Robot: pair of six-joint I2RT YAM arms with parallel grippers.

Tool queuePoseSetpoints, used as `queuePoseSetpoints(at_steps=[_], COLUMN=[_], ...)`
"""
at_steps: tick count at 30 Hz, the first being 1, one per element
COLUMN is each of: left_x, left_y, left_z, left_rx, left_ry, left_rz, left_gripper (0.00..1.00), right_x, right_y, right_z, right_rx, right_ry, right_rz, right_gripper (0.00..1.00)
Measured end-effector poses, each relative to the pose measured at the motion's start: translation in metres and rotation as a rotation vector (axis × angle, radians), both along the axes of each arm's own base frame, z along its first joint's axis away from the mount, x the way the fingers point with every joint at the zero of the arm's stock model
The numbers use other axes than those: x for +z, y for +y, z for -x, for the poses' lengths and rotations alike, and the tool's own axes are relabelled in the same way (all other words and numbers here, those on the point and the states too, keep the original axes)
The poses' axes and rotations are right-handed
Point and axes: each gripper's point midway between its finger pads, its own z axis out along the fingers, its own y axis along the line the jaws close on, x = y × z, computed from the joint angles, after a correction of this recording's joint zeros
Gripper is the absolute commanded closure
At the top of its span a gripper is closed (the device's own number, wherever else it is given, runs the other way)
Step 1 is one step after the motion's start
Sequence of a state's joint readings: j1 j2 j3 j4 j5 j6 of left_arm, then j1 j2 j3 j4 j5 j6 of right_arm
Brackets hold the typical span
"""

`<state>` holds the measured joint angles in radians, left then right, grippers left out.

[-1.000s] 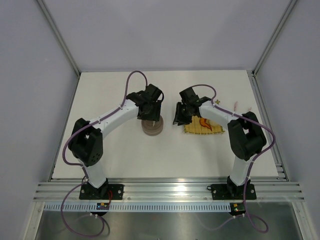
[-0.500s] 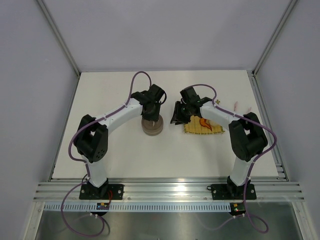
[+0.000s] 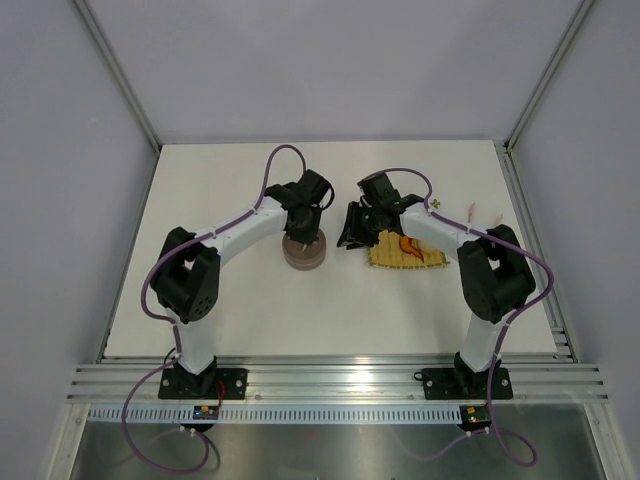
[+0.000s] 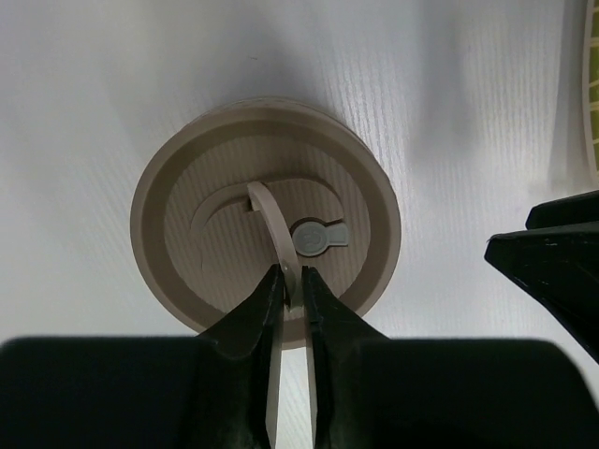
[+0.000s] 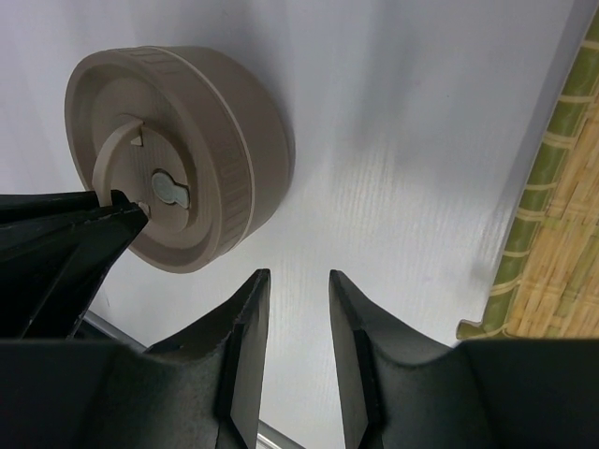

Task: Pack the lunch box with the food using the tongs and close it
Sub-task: Close the box lid on the packing box.

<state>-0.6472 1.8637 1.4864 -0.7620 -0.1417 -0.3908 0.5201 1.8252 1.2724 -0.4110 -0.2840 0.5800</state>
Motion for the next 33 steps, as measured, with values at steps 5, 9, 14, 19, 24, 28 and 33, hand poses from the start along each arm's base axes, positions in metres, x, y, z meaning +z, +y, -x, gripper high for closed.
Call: queuePoseSetpoints(at_steps=[5,9,14,19,24,28,33], left_x=[0.0,0.001,0.001,0.0,0.0,0.0,0.0], left_y=[-0.001,-0.002,-0.003,-0.004,-0.004,-0.005,-0.012], left_z=[-0.001,-0.002,-0.004,-0.004,-0.005,-0.004,-0.003], left_rx=[-0.003,-0.004,0.002,0.011,0.06,0.141,0.253], left_ry=[-0.004,-0.004,-0.004,-0.004,-0.001,0.014,0.027], left_rz=[0.001,0.011,0.026,0.033,0.049,0.08,0.151], left_gripper=[1.0,1.0,1.0,1.0,1.0,1.0,1.0], right_x=[0.001,0.002,0.007,0.001,-0.014,-0.02,-0.016], right_y=[0.005,0.017,0.039,0.051,0.048,0.042,0.035], right_z=[0.002,0.006,0.01,0.006,0.007,0.014,0.021], right_rx=[0.016,0.035,0.048,0.018,-0.056,-0.116,-0.159], right_ry=[0.003,-0.003,-0.021,-0.007,0.018,0.015,0.006], right_rz=[-0.017,-0.037,-0.092,-0.132,-0.145,-0.183,-0.211], right_gripper=[0.54,0.43,0.43,0.45,0.45,0.44,0.3])
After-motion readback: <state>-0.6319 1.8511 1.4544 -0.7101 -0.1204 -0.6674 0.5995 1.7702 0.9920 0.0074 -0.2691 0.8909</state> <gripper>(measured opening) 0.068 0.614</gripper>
